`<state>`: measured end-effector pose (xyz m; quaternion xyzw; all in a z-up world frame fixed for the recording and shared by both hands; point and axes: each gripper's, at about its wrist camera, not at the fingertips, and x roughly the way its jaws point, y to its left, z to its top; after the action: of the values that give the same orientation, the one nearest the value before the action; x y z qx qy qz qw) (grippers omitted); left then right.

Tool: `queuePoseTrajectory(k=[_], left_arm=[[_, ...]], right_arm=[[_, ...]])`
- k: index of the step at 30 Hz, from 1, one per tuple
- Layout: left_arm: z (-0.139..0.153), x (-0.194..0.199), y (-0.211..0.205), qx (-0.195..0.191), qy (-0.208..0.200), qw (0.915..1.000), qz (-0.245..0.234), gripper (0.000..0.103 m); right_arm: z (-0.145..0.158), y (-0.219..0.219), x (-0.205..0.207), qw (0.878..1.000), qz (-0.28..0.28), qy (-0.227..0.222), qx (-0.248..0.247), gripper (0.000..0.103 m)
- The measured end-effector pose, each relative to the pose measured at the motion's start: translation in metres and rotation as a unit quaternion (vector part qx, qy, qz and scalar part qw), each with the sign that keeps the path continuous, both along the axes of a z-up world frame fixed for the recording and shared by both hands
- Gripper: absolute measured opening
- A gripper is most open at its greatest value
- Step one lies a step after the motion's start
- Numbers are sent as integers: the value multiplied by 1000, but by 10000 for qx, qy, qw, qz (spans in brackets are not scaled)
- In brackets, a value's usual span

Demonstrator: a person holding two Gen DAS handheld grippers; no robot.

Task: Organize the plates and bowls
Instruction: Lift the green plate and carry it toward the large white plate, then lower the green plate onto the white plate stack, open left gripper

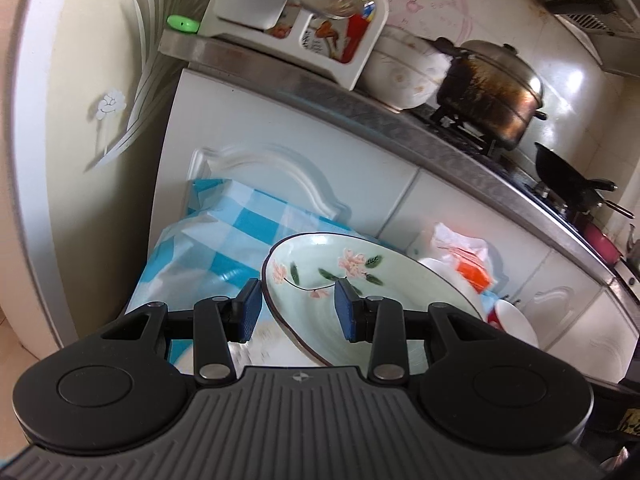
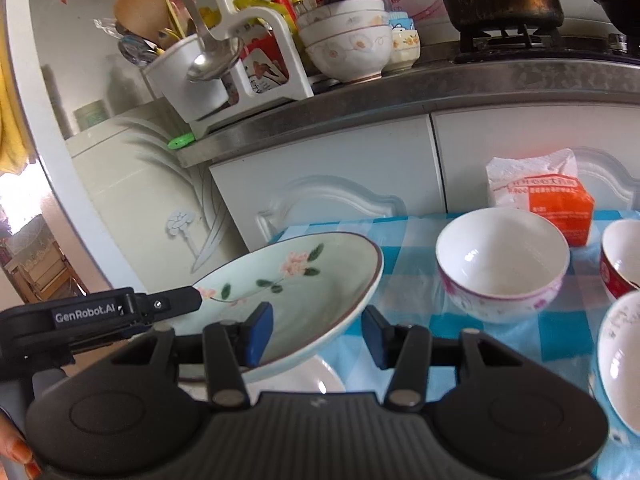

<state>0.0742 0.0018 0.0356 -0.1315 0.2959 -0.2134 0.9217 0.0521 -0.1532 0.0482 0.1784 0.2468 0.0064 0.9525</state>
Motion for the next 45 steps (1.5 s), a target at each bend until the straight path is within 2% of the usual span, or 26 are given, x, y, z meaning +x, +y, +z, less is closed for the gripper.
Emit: queuePoseTrajectory(k=[8, 17, 27, 38, 45], left_arm=[[8, -58, 0, -183, 24, 9998, -103, 42], [-3, -115, -8, -339, 292, 9985, -330, 42], [-27, -160, -38, 25, 202, 9979, -609, 42], [-49, -176, -48, 343, 294, 9969, -647, 42], [-54, -181, -48, 359, 234, 9970, -641, 42]], right_arm=[[7, 2, -70, 9998, -111, -87, 151, 49], [7, 1, -153, 9991, -322, -243, 138, 49], [-28, -12, -215, 9948, -865, -114, 530, 49], [-57, -15, -236, 9940, -1044, -98, 322, 49], [-67, -14, -239, 9949, -987, -42, 207, 49]])
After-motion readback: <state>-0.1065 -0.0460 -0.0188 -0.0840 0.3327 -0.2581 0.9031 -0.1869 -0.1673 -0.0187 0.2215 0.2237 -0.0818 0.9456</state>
